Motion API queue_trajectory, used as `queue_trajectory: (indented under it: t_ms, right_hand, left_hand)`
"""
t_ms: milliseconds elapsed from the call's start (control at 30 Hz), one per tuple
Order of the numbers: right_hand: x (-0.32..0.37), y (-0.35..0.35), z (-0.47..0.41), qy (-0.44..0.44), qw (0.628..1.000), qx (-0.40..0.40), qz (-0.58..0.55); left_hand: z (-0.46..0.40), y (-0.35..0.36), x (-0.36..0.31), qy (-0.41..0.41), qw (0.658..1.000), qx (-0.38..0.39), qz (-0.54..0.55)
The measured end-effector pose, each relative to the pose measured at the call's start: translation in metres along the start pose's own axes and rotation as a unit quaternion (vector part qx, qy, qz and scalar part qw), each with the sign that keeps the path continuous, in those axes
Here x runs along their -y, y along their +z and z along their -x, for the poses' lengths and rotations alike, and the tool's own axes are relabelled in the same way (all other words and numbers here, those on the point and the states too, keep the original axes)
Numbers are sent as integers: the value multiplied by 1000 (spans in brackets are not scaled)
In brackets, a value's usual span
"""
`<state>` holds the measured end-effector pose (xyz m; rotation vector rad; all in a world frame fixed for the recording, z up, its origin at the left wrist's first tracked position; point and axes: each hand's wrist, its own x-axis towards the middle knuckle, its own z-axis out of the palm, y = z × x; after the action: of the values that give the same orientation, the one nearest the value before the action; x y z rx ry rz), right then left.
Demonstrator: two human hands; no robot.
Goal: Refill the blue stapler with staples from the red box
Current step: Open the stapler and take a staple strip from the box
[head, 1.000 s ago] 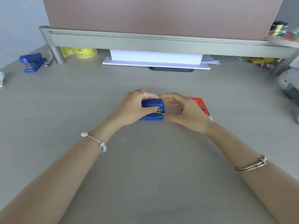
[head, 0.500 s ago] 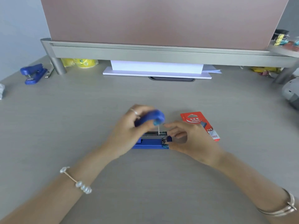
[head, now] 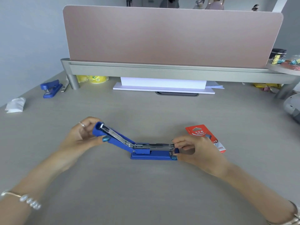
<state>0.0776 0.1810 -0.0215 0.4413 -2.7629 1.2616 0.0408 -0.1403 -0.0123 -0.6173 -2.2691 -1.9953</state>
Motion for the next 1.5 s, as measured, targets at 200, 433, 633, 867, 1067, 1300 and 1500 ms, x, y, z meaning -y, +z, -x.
queue_trajectory:
  t_ms: [200, 433, 633, 867, 1067, 1300, 1500]
  right_hand:
    - [-5, 0, -1, -2, 1000, 6, 9]
    - [0, -1, 2, -16, 1000, 9, 2]
    - [3, -18, -4, 7, 999, -32, 8]
    - [-10, -49, -9, 164, 956, 28, 242]
    - [-7, -45, -8, 139, 980, -73, 121]
    - [3, -57, -7, 144, 952, -33, -266]
    - [7, -42, -8, 151, 908, -10, -392]
  left_hand:
    - [1, -15, 18, -83, 988, 76, -107]
    - [3, -10, 22, -65, 975, 86, -192]
    - [-2, 3, 7, -4, 955, 80, -286]
    - [-37, 74, -40, 78, 937, 171, -293]
    - [-58, 153, -40, 79, 924, 189, -322]
    - [-48, 196, -25, 71, 972, 107, -196]
    - [-43, 200, -16, 124, 975, 18, -183]
